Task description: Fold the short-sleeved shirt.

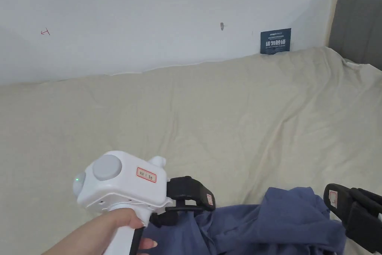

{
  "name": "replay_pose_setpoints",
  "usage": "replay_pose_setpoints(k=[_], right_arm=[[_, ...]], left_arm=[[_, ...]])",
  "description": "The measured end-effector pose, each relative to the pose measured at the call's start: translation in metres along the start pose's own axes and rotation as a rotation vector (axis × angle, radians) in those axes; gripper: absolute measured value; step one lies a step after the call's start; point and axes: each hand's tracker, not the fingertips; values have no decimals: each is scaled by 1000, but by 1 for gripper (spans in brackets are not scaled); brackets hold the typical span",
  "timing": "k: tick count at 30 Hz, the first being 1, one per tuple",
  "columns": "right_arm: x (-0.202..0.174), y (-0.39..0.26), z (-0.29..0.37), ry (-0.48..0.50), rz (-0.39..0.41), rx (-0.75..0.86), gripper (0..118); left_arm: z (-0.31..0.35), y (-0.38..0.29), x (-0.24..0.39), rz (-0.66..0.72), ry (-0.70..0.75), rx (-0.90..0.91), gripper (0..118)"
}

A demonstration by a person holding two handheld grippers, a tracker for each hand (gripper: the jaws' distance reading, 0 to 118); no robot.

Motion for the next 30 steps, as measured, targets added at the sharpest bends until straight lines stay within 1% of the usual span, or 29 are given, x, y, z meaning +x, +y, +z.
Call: replay_pose_setpoints(k=[2,4,5,6,7,9,12,17,20,22,25,27,28,30], right_arm=[[-1,0,-2,7,0,-3,0],[-4,-1,-5,16,5,-5,0],[-6,-1,-6,22,9,-6,0],[-7,-1,-6,28,12,-8,0],[-9,-2,-8,33,15,-10,0],[-12,-3,-9,37,25,-18,0],[-14,-5,-9,46,39,-26,0],[-14,-5,-6,32,70,-37,0],[-11,-4,-7,22,71,-41,0],[-9,-3,-7,17,65,-41,0],[-9,-1,-10,12,50,-39,0],[-10,0,-10,14,35,-39,0],[-11,0,-10,20,24,-39,0],[-12,2,-9,31,11,-39,0]], left_arm=[[14,-5,-3,-69,196,42,97],[14,-14,-3,-160,353,29,96],[10,-19,-4,-199,404,21,94],[4,-23,-5,-221,436,-1,79],[-6,-25,-9,-224,451,-30,58],[-25,-29,-13,-190,437,-45,6],[-49,-28,-12,-172,365,-51,5],[-89,-21,7,-186,380,-112,5],[-90,-18,22,-212,398,-116,5],[-86,-14,30,-229,375,-107,5],[-83,-11,45,-206,253,-104,5],[-86,-9,50,-192,134,-149,5],[-87,-9,48,-159,18,-177,5],[-77,-9,42,-92,-152,-183,5]])
